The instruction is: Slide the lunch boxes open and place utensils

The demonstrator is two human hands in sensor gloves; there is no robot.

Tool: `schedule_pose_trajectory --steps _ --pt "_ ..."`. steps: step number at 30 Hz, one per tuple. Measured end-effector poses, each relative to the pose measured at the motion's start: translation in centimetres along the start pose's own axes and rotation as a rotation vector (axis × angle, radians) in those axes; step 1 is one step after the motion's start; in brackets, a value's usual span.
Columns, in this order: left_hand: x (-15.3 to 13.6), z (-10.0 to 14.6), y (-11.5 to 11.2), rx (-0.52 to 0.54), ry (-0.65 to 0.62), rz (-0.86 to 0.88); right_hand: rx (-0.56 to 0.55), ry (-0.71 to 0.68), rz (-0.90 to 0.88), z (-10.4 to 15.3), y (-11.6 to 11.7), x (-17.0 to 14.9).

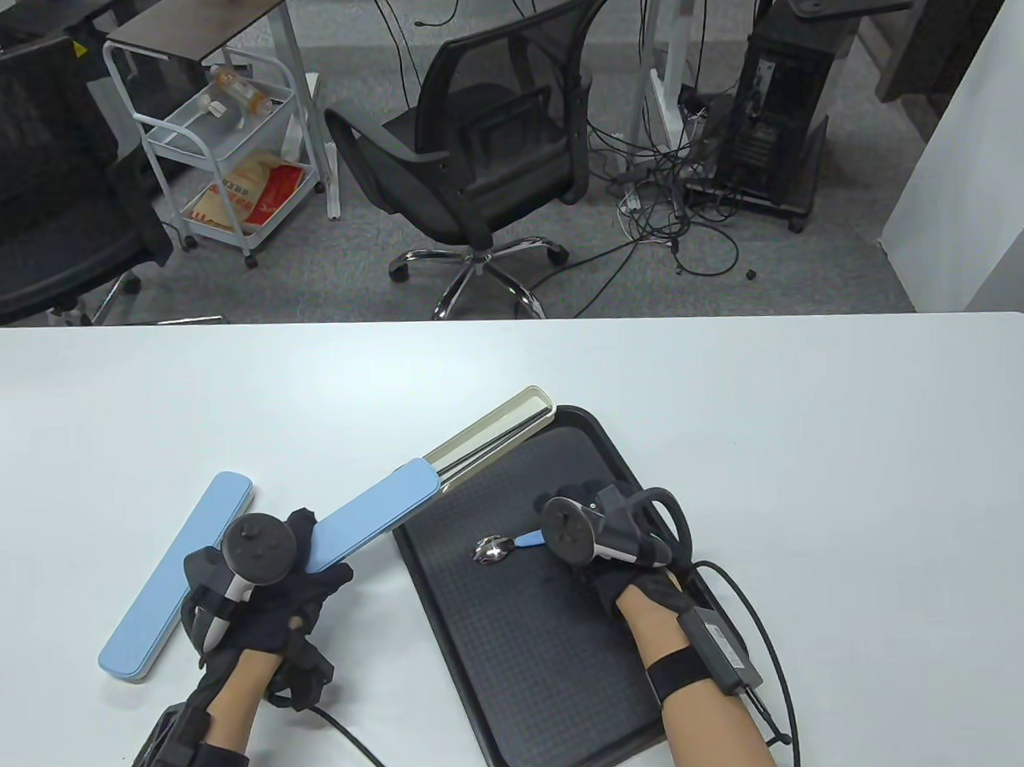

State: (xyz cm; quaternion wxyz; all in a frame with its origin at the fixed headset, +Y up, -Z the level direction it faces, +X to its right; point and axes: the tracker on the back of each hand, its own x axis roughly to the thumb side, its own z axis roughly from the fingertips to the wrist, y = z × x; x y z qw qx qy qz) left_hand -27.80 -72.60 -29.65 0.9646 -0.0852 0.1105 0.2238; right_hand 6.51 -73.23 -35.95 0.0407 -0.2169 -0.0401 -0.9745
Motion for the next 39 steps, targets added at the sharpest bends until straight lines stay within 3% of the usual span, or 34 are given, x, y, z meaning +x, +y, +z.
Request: schedule_pose_trajectory --steps 12,19,27,39 --pt "0.0 -0.1 0.0 -0.009 -0.008 -0.004 0.147 -0.030 0.189 -2.6 2.2 1.9" --pt "0.1 -0.1 -0.1 -0.010 -0.015 -0.006 0.067 -0.123 0.337 -2.1 2.7 3.3" --pt "0.1 0.0 -0.1 -0.015 -0.020 -0.024 -0.036 -0.152 0.374 -0.9 2.9 2.9" --pt "0.4 0.0 -0.1 -0.002 -0.049 -0.023 -0.148 -0.066 0.283 3.5 1.2 -1.0"
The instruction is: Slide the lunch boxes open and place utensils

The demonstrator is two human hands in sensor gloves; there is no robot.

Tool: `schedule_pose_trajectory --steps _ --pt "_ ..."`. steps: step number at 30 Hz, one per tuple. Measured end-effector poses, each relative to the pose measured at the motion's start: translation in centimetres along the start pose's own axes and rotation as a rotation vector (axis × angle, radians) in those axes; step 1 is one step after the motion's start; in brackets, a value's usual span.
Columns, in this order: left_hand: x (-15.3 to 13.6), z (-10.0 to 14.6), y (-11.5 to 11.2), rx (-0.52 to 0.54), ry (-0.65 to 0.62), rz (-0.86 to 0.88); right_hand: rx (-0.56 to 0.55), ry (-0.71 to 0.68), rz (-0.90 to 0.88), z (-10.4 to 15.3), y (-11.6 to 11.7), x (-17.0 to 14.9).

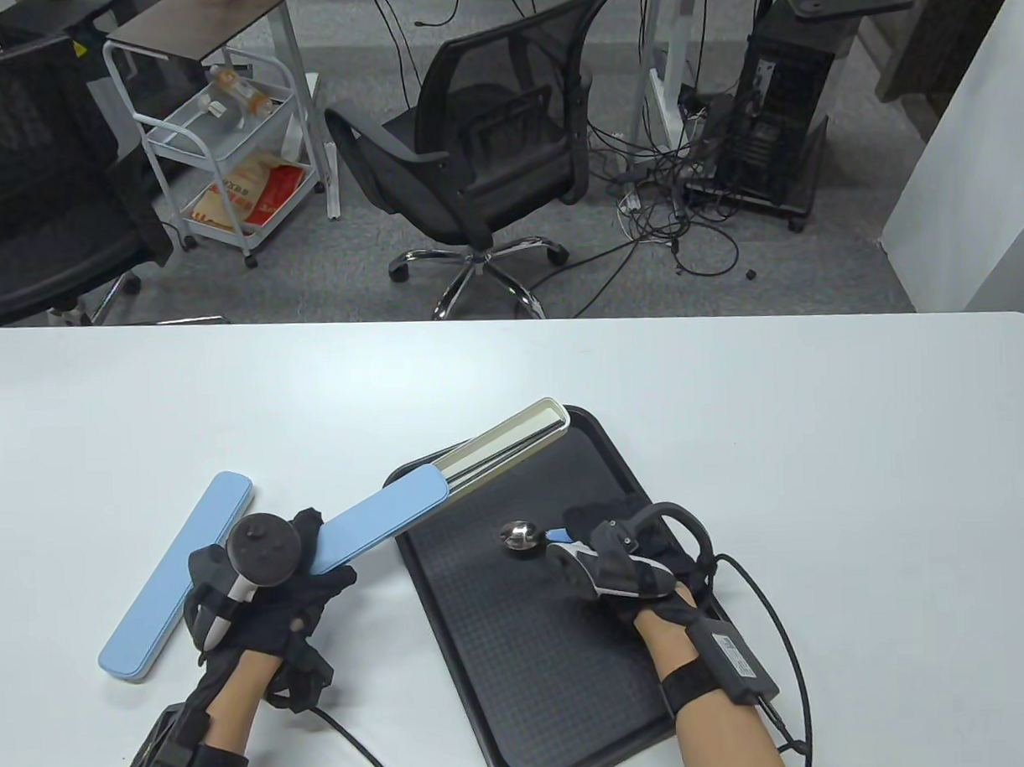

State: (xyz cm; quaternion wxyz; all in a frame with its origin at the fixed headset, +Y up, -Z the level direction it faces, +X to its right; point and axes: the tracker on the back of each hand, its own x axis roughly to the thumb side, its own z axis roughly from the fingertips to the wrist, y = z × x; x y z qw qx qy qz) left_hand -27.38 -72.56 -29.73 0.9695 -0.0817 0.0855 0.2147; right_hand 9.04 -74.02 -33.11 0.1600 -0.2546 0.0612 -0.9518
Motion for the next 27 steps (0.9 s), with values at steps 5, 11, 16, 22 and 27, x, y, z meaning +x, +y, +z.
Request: schedule_pose_trajectory --steps 5,11,16,22,27 --pt "0.2 0.1 -0.2 0.015 -0.017 -0.031 -0.004 0.033 -0.034 2.0 0.3 -2.0" --pt "0.8 0.2 -0.8 0.018 -0.054 -0.101 -0.013 0.086 -0.073 3.9 1.0 -3.9" --pt "1.7 0.5 -1.2 0.033 -0.096 -0.152 -0.029 0.127 -0.107 5.4 1.6 -5.1" --pt "2.9 1.1 -1.4 0.061 -0.150 -0.213 -0.029 0.201 -0.162 6.6 1.7 -7.0" --pt "3.7 1.5 -1.2 0.084 -0.184 -0.244 -0.032 0.287 -0.203 7.6 1.9 -9.1"
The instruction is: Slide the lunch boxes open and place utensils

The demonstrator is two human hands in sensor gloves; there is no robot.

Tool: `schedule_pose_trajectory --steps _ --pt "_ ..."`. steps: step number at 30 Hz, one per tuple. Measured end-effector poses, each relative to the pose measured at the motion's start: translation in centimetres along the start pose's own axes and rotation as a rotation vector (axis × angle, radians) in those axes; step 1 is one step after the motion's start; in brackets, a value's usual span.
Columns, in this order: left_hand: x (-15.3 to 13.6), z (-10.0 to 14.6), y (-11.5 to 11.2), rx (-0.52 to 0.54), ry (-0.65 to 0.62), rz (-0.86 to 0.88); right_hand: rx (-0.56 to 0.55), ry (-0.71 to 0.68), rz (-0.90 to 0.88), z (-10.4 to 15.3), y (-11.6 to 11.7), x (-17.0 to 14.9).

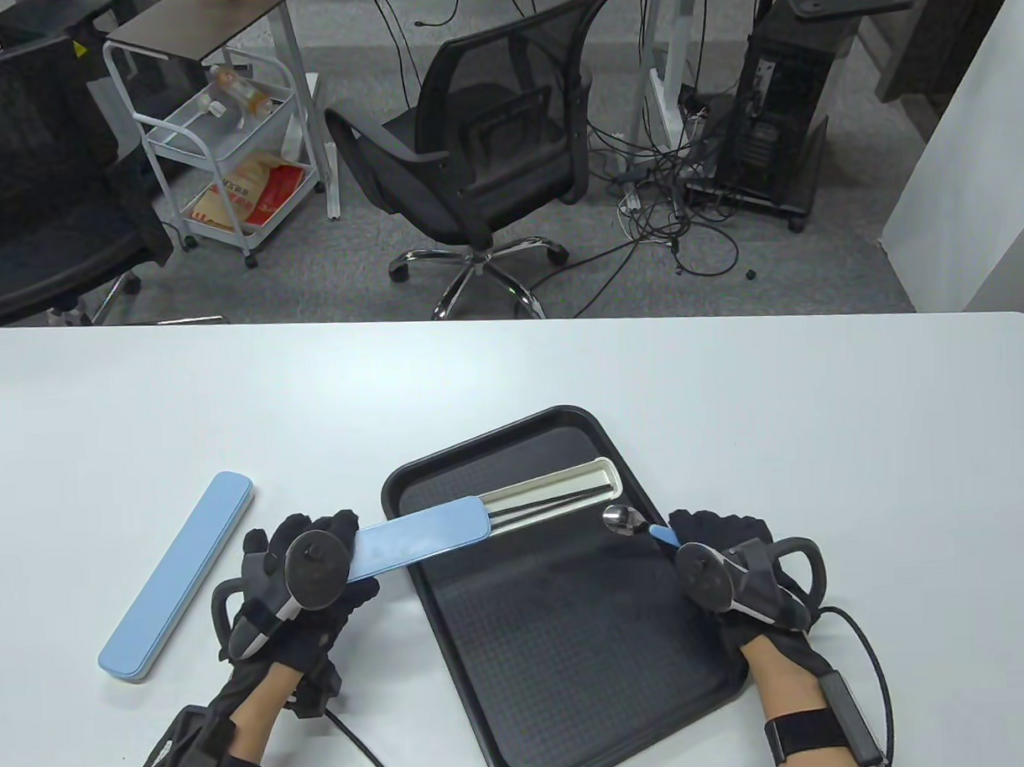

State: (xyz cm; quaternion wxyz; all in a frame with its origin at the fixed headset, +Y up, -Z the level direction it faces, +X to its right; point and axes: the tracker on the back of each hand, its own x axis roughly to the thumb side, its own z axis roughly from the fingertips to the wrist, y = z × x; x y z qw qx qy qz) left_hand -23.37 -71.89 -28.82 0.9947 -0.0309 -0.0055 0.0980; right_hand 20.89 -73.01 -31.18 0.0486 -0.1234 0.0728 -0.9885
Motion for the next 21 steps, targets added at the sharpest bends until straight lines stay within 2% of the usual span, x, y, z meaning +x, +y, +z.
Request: schedule_pose_trajectory --steps 6,10,14,21 --pt "0.5 0.2 0.0 0.012 -0.022 -0.028 -0.029 0.078 -0.054 0.4 -0.7 -2.1" --pt "0.9 0.3 0.0 0.021 -0.039 -0.049 -0.053 0.084 -0.064 0.5 -1.2 -2.4" --pt "1.5 0.5 -0.1 0.031 -0.059 -0.089 -0.072 0.040 -0.050 0.2 -1.9 -1.3" --pt "2.7 1.0 -0.1 0.102 -0.098 -0.154 -0.096 -0.102 0.053 -0.2 -3.0 2.7"
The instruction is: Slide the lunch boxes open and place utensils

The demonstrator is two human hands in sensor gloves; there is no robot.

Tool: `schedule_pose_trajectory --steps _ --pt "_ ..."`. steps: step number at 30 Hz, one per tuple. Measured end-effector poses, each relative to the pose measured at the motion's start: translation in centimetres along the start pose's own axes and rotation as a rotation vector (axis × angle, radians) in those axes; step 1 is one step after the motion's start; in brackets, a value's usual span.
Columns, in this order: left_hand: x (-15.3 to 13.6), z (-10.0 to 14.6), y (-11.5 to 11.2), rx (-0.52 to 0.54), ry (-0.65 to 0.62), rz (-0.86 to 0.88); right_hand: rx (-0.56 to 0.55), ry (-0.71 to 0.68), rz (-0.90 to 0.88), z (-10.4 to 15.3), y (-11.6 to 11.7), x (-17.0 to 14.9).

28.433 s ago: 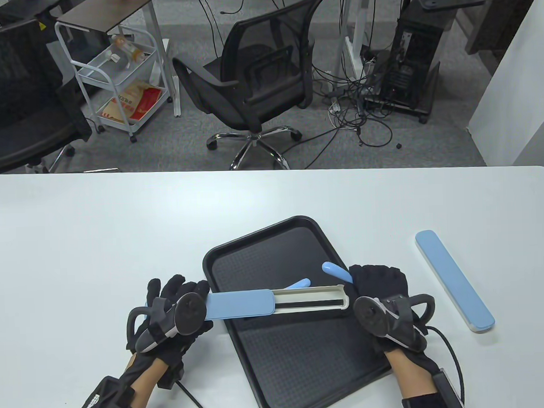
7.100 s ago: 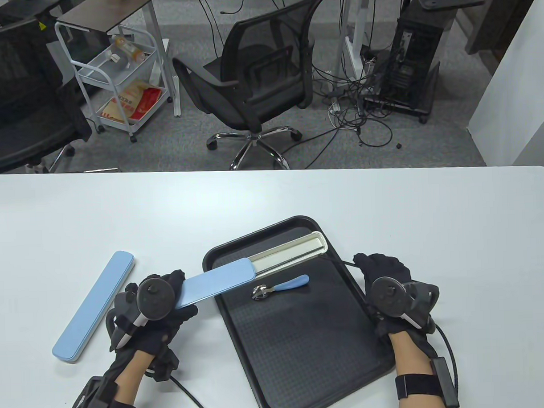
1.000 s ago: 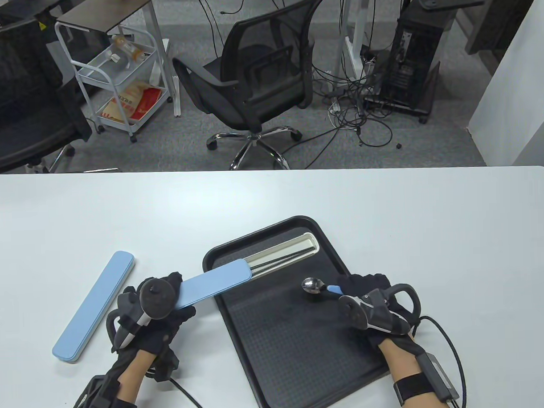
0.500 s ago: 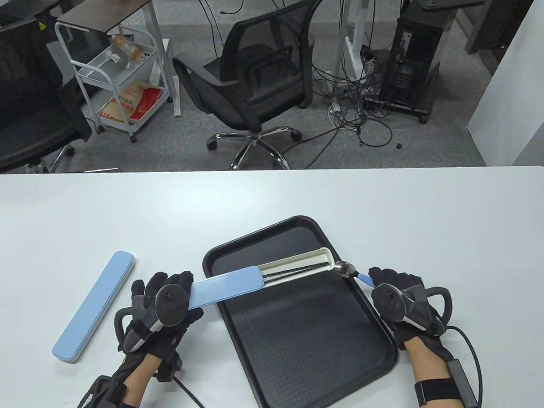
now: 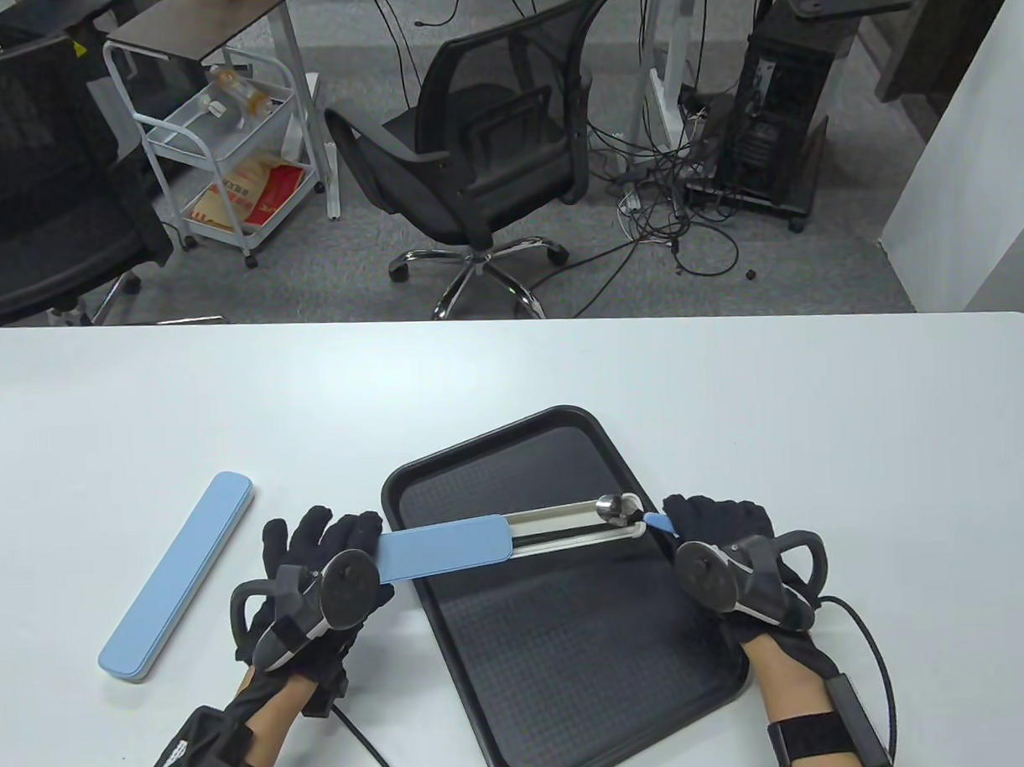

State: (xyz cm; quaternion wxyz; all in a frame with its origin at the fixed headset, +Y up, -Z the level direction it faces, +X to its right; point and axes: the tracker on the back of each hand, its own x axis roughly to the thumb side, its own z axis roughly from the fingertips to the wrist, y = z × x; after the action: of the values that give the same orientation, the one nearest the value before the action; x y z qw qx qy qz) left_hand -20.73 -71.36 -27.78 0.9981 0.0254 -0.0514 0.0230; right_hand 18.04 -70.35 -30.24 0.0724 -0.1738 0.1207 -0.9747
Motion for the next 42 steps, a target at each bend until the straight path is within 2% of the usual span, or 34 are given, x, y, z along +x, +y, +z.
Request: schedule_pose_trajectory --steps 9,18,33,42 --pt "0.9 0.2 0.0 0.000 -0.039 -0.042 0.021 -0.115 0.107 -0.5 -0.5 3.7" --pt "1.0 0.2 -0.1 0.001 -0.086 -0.008 0.054 -0.167 0.172 -1.0 -0.3 6.2" --pt "0.6 0.1 -0.2 -0.055 -0.096 0.048 -0.059 -0.204 0.151 -0.8 -1.4 7.8" --pt "-0.1 -0.2 -0.4 -0.105 -0.093 0.099 -0.106 -0.166 0.079 -0.7 -1.5 7.0"
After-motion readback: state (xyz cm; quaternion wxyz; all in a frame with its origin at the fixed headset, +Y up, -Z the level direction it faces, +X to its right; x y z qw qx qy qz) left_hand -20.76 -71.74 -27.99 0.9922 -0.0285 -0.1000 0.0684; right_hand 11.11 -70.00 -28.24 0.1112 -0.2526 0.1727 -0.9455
